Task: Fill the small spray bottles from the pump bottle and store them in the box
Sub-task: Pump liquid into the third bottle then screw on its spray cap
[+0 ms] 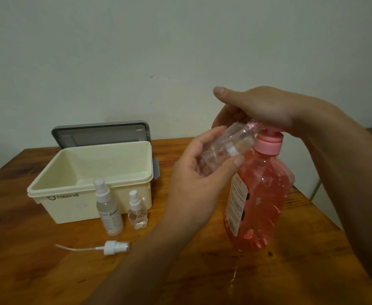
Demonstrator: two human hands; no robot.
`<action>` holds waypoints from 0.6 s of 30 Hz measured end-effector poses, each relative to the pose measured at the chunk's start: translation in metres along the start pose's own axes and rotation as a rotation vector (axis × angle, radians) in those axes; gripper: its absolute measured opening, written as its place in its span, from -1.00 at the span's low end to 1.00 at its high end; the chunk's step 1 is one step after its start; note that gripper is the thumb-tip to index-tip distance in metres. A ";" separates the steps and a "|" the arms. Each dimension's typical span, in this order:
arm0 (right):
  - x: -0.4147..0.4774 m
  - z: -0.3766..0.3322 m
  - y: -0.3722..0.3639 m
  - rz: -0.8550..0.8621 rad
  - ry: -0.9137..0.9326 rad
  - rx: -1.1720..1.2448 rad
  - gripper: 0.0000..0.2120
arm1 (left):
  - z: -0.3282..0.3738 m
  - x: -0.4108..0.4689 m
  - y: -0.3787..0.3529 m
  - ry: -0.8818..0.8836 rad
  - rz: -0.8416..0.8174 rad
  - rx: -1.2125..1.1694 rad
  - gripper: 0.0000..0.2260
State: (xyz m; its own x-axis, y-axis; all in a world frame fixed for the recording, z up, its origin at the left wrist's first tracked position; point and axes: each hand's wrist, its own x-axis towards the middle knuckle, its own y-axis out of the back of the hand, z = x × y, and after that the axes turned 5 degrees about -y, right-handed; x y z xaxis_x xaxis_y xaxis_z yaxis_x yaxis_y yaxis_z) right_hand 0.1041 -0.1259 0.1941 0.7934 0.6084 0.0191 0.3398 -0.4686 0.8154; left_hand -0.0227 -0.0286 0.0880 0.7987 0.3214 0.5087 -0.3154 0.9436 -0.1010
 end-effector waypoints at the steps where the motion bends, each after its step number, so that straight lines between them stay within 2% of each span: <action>1: 0.000 0.001 -0.001 0.005 0.003 -0.001 -0.39 | 0.000 -0.001 0.000 0.002 0.000 -0.001 -0.57; 6: 0.001 -0.006 0.006 0.026 0.031 0.008 -0.39 | 0.004 0.000 0.000 -0.010 -0.006 -0.014 -0.55; 13: 0.001 -0.003 0.003 0.003 0.028 -0.103 -0.48 | 0.000 0.000 -0.001 -0.013 0.001 -0.016 -0.58; 18: 0.003 0.000 0.001 0.012 0.039 -0.063 -0.50 | -0.001 0.000 -0.002 -0.015 -0.009 -0.016 -0.60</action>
State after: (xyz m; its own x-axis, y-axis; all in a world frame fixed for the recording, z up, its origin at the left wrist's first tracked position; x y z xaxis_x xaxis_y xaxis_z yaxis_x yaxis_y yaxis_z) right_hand 0.1069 -0.1244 0.1949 0.7768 0.6278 0.0508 0.2967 -0.4359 0.8497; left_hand -0.0216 -0.0304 0.0867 0.7937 0.3119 0.5223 -0.3001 0.9476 -0.1097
